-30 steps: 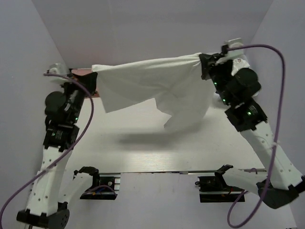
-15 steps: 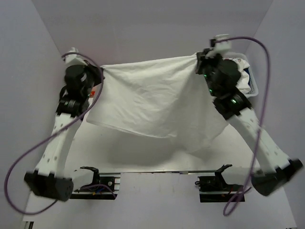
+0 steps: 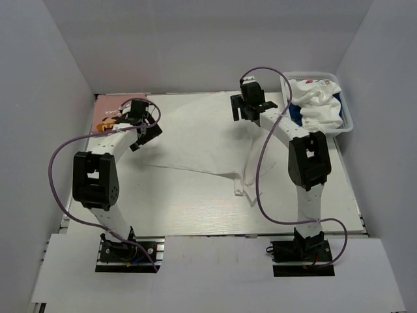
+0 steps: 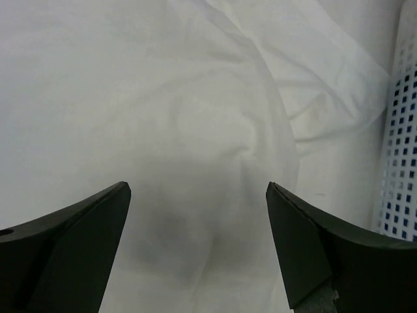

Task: Fold and stack the t-shirts

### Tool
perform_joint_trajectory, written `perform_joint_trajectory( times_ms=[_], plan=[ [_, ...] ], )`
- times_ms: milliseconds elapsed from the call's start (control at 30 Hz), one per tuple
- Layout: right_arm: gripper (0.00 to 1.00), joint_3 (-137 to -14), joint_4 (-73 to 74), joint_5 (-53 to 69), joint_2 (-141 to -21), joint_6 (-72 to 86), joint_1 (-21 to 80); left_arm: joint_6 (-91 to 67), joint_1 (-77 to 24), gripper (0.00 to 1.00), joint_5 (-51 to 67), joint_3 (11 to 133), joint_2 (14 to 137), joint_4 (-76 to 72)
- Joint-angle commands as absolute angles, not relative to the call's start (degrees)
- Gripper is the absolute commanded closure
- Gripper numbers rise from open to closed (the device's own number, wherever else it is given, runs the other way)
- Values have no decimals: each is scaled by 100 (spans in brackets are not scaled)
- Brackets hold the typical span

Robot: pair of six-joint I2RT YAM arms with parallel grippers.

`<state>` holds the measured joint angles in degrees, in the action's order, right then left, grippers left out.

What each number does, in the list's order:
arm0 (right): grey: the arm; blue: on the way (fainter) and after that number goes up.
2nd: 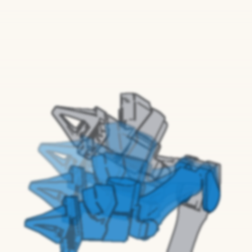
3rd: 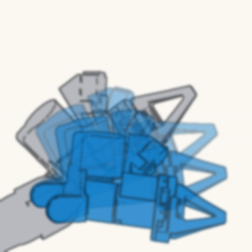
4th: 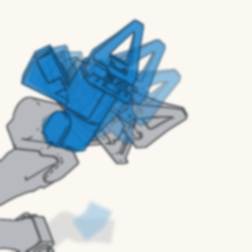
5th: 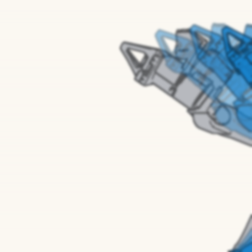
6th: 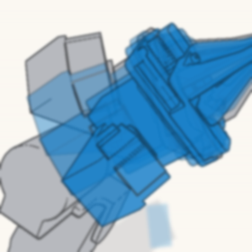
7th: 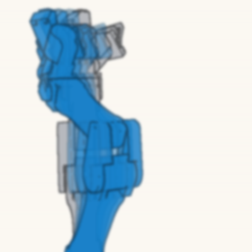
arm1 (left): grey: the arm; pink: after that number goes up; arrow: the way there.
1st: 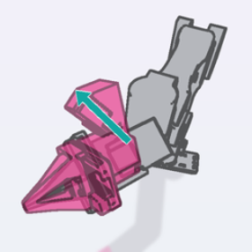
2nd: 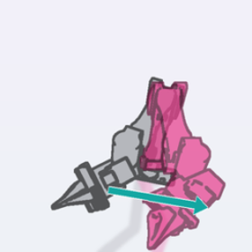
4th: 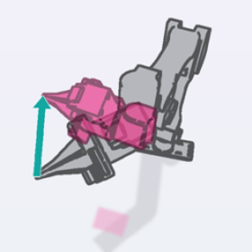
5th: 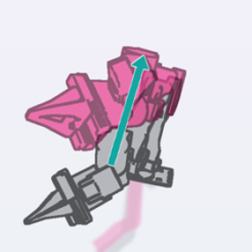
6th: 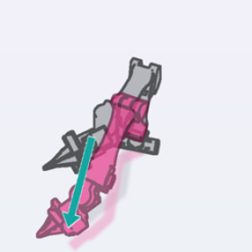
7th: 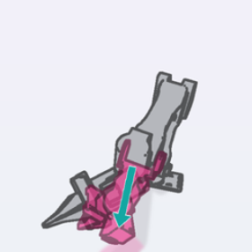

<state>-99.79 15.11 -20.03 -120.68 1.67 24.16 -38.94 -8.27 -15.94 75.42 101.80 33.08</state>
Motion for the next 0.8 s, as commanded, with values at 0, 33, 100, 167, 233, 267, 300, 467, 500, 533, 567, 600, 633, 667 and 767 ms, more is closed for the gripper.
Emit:
perform_joint_trajectory(
  times_ms=[0,33,100,167,233,267,300,467,500,533,567,600,633,667,767],
  plan=[
    [10,-9635,1450,-1872,-11005,685,2470,-3973,-791,0,-1258,7244,9345,3243],
    [10,-8945,1468,-1785,-10525,990,2478,-3973,-791,0,-1170,7086,9247,3165],
    [10,-8475,1573,-1453,-9823,1185,2487,-3973,-791,0,-1055,6655,9089,3164],
    [10,-7456,1661,-1205,-9441,1519,2505,-4034,-791,0,-1055,6295,8904,3164],
    [10,-6465,1670,-907,-8685,1695,2584,-4034,-791,0,-984,5970,8851,3164],
    [10,-6112,1774,-923,-8518,1905,2584,-4034,-791,0,-984,5872,8790,3094],
    [10,-5978,1906,-905,-8369,2055,2627,-4104,-791,0,-984,5810,8789,3033],
    [10,-5249,2548,-818,-7392,2452,2803,-4157,-607,0,-1089,6108,9140,3032],
    [10,-5056,2679,-783,-7157,2591,2812,-4157,-606,0,-1090,6195,9219,3032],
    [10,-4967,2698,-730,-7120,2619,2812,-4157,-467,0,-1090,6353,9359,3032],
    [10,-4809,2690,-573,-7076,2732,2839,-4157,-414,0,-1090,6433,9421,3032],
    [10,-4651,2689,-493,-7014,2794,2856,-4157,-413,0,-1038,6512,9491,2980],
    [10,-4562,2689,-396,-7014,2821,2865,-4157,-326,0,-1037,6635,9562,2884],
    [10,-4518,2689,-239,-7031,2873,2926,-4157,-256,0,-1037,6697,9728,2831],
    [10,-4430,2803,-61,-7207,2944,3014,-4104,-124,0,-976,7065,10106,2830]
  ],
)
